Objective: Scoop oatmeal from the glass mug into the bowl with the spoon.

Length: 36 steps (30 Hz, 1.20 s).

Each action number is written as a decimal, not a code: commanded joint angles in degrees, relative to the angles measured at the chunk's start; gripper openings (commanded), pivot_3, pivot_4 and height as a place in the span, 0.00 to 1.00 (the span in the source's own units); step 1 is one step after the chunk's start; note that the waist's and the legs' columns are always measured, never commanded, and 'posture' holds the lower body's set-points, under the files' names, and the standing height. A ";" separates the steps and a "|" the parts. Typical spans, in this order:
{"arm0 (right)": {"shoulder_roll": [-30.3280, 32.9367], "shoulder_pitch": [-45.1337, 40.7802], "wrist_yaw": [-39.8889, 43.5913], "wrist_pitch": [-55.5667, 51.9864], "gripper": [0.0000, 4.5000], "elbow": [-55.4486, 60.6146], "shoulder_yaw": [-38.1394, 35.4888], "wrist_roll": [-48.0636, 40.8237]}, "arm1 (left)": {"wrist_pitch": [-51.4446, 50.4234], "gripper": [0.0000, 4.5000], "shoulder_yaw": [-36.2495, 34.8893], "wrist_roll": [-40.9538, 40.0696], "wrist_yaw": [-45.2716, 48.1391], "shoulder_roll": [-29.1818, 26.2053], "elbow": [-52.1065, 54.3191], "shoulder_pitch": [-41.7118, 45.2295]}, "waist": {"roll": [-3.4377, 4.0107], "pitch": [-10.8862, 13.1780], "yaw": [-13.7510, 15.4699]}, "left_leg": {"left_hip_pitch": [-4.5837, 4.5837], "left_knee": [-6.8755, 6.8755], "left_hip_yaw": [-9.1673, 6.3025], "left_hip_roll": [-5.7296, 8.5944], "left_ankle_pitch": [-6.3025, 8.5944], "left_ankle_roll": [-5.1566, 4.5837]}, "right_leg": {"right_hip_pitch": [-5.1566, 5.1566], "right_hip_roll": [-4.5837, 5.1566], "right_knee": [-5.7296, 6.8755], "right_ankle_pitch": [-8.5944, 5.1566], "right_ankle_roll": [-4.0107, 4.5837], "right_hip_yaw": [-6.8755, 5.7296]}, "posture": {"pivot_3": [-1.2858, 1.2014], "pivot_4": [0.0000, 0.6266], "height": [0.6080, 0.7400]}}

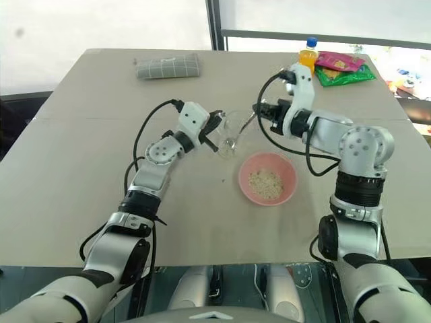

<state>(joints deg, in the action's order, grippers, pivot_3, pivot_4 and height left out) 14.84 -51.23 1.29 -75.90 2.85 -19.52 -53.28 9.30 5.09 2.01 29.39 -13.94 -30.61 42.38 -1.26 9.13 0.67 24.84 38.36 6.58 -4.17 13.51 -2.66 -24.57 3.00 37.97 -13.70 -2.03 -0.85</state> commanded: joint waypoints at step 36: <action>14.13 12.93 -39.31 14.76 0.00 -6.66 -11.59 -59.67 | 11.62 0.01 0.10 -0.30 4.30 4.94 -19.75 3.61 | 0.06 -0.18 -0.01 | -0.14 0.01 -0.13 0.06 0.13 -0.23 | 0.23 0.03 -0.05 0.01 -0.03 -0.02 | 0.52 0.24 1.00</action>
<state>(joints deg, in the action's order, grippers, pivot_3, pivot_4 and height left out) 27.48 -38.67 -37.32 -63.56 -5.39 -31.34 -111.04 21.62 3.29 -0.20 32.38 -8.45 -47.60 47.40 -1.20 8.96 0.66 24.68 38.37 6.41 -4.11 13.64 -2.89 -24.30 3.03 37.92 -13.70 -2.06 -0.90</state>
